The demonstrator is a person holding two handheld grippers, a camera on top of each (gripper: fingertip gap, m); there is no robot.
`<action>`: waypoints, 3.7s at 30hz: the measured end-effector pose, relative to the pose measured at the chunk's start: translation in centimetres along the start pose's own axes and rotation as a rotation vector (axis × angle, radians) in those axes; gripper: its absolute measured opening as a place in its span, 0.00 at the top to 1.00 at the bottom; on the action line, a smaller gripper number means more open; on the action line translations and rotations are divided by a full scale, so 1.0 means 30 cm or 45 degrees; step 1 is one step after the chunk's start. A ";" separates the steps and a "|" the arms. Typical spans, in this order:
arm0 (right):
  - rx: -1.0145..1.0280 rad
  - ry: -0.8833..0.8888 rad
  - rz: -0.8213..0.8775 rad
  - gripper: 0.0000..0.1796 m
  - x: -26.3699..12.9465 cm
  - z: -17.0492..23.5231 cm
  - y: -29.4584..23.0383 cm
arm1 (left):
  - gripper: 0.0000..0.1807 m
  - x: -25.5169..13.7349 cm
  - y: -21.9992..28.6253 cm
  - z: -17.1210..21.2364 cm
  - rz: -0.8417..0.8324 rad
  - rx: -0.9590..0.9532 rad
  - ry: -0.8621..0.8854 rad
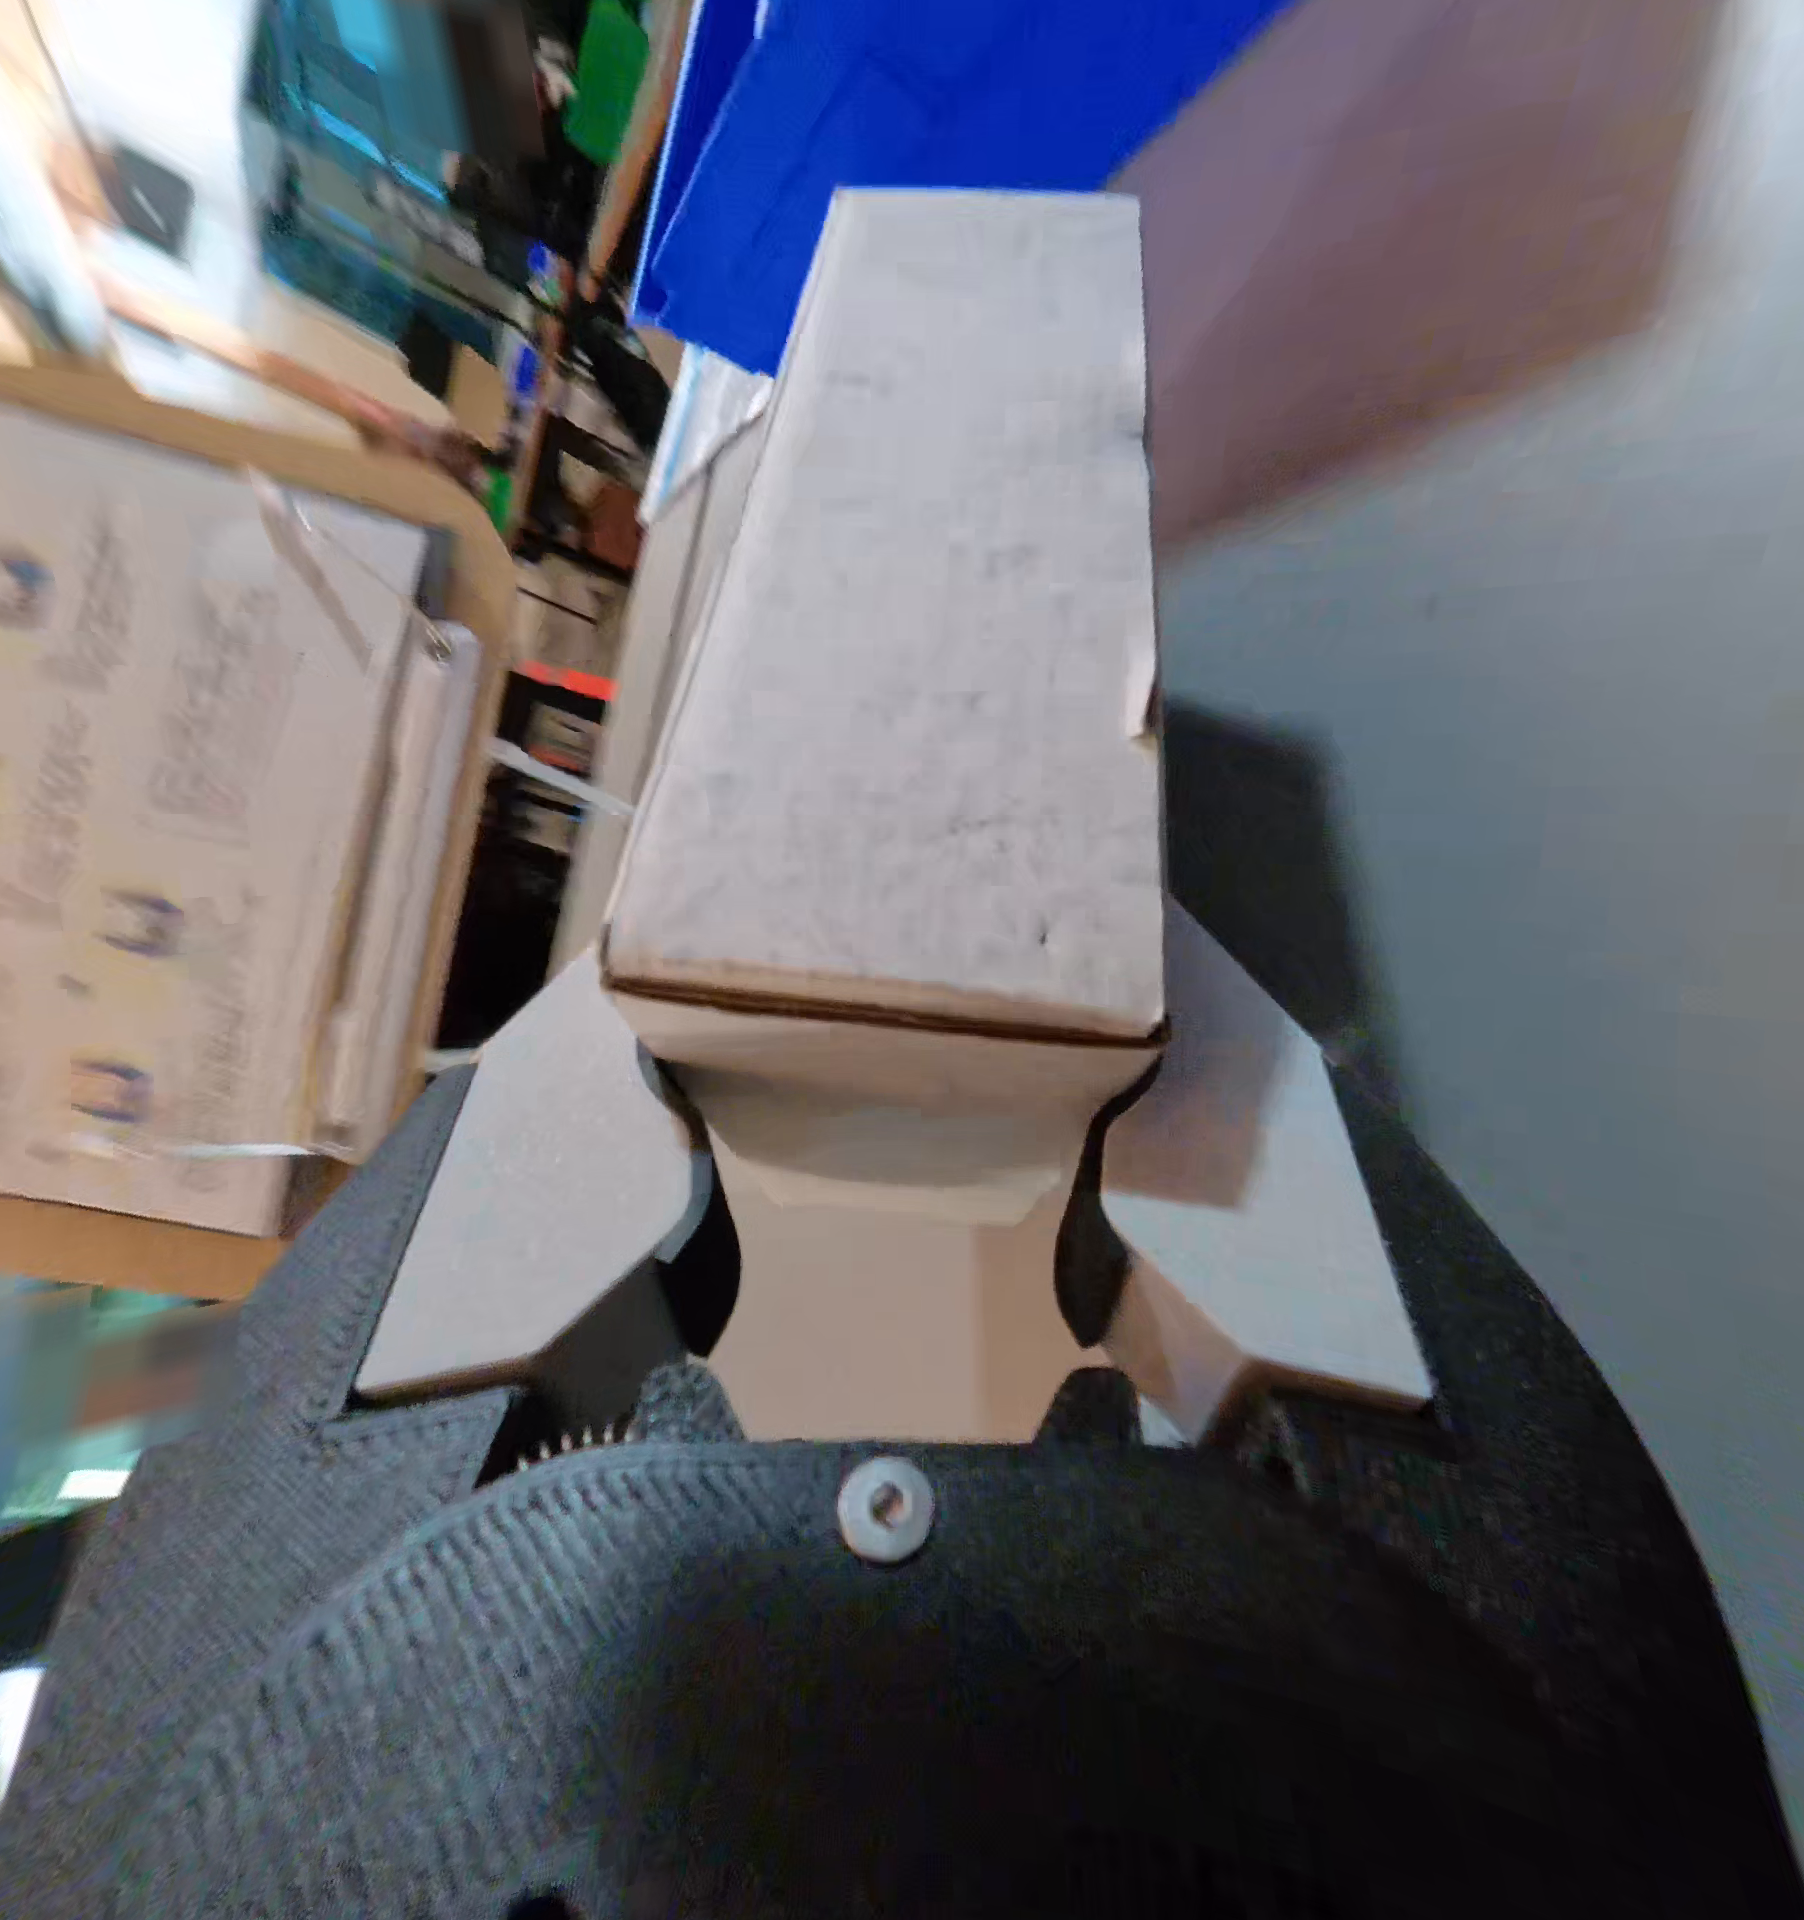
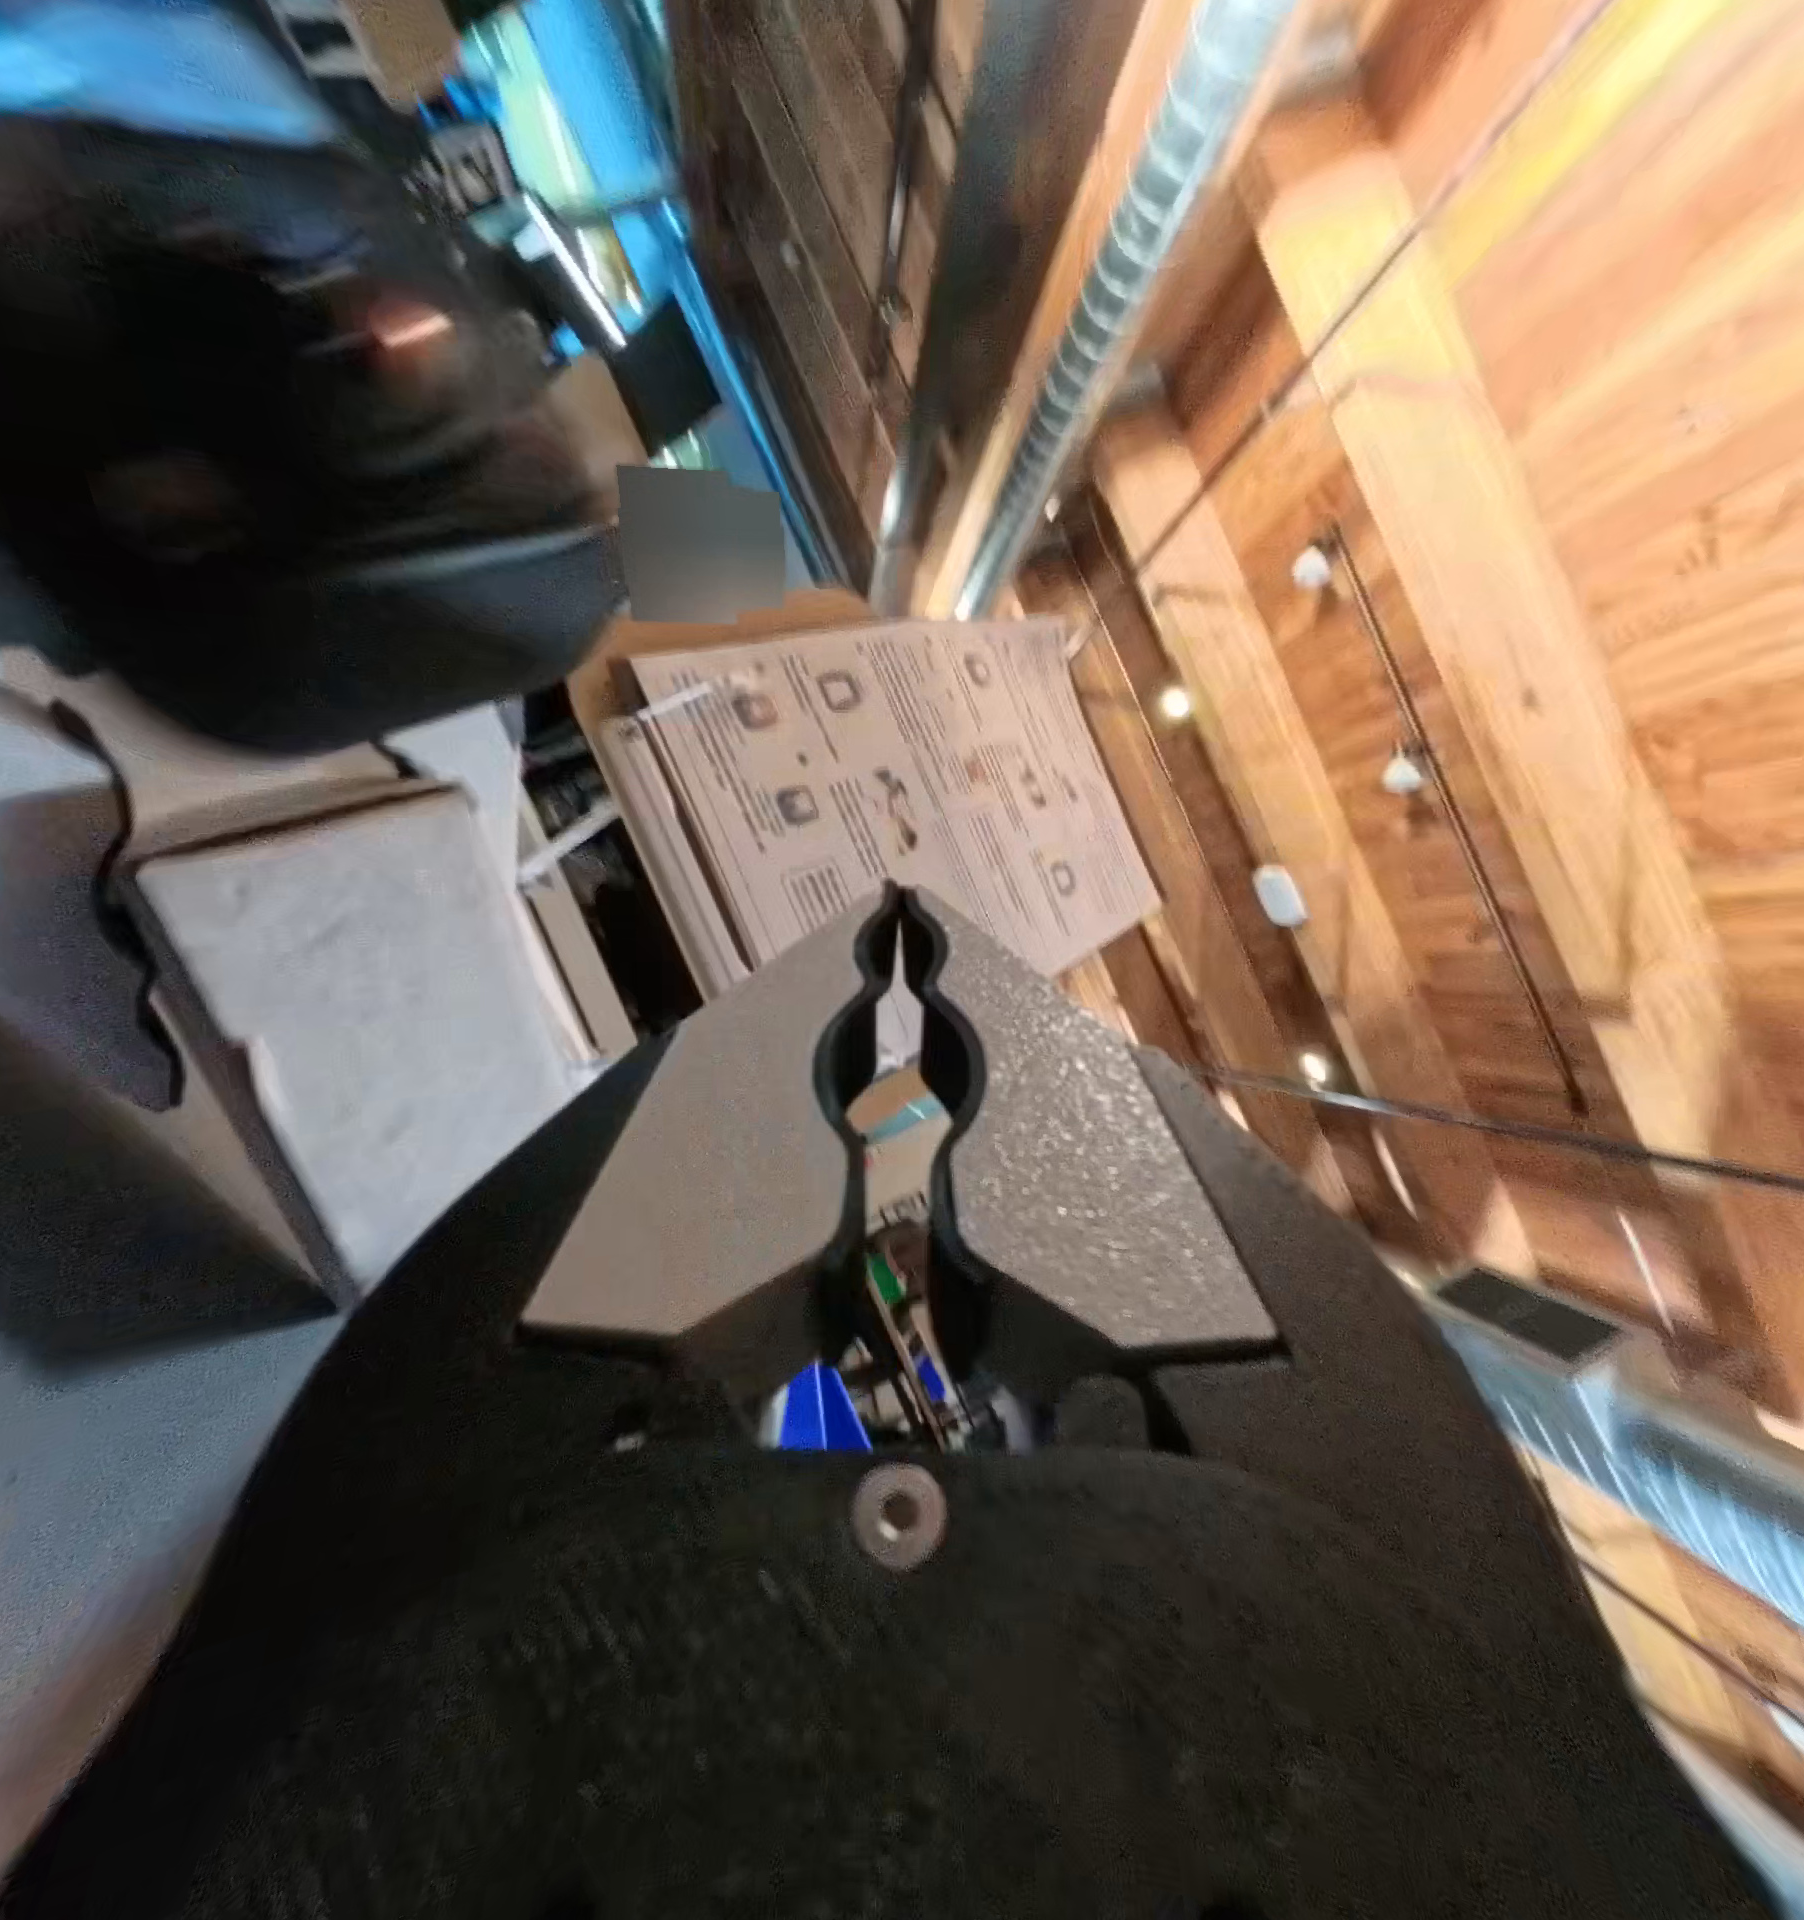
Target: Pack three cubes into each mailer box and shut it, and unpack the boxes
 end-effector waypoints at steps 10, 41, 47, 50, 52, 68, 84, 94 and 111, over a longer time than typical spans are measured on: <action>0.097 -0.069 -0.372 0.71 0.006 0.064 -0.119 | 0.58 0.012 -0.001 0.007 0.131 -0.305 0.037; -0.044 -0.104 -0.486 0.74 0.001 0.079 -0.157 | 0.59 -0.001 -0.008 0.003 0.201 -0.356 0.035; -0.035 -0.118 -0.445 0.72 0.004 0.084 -0.144 | 0.59 -0.007 -0.006 -0.004 0.251 -0.415 0.035; 0.029 -0.126 -0.437 0.70 0.008 0.088 -0.136 | 0.59 -0.007 -0.008 -0.003 0.268 -0.436 0.032; 0.052 -0.134 -0.426 0.70 0.010 0.089 -0.130 | 0.60 -0.006 -0.008 -0.003 0.278 -0.455 0.026; 0.038 -0.124 -0.336 0.74 0.007 0.073 -0.102 | 0.59 -0.013 0.003 -0.018 0.484 -0.673 0.071; 0.322 -0.127 -0.224 0.81 0.011 0.095 -0.019 | 0.59 -0.002 0.036 -0.031 0.457 -0.593 0.057; 0.864 -0.148 -0.428 0.81 0.027 0.141 -0.040 | 0.59 0.030 -0.005 0.061 0.384 -0.633 0.086; 1.401 -0.416 -0.694 0.77 0.060 0.241 -0.149 | 0.53 -0.021 0.015 0.018 0.506 -0.576 0.277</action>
Point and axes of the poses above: each gripper's, where its closed fingertips meet, x out along the fingers, z out of its underside, y = z × x across the jaws, the point moved 6 cm from there along -x, back along the fingers, and after that the axes turned 3 degrees about -y, right-handed, at the moved point
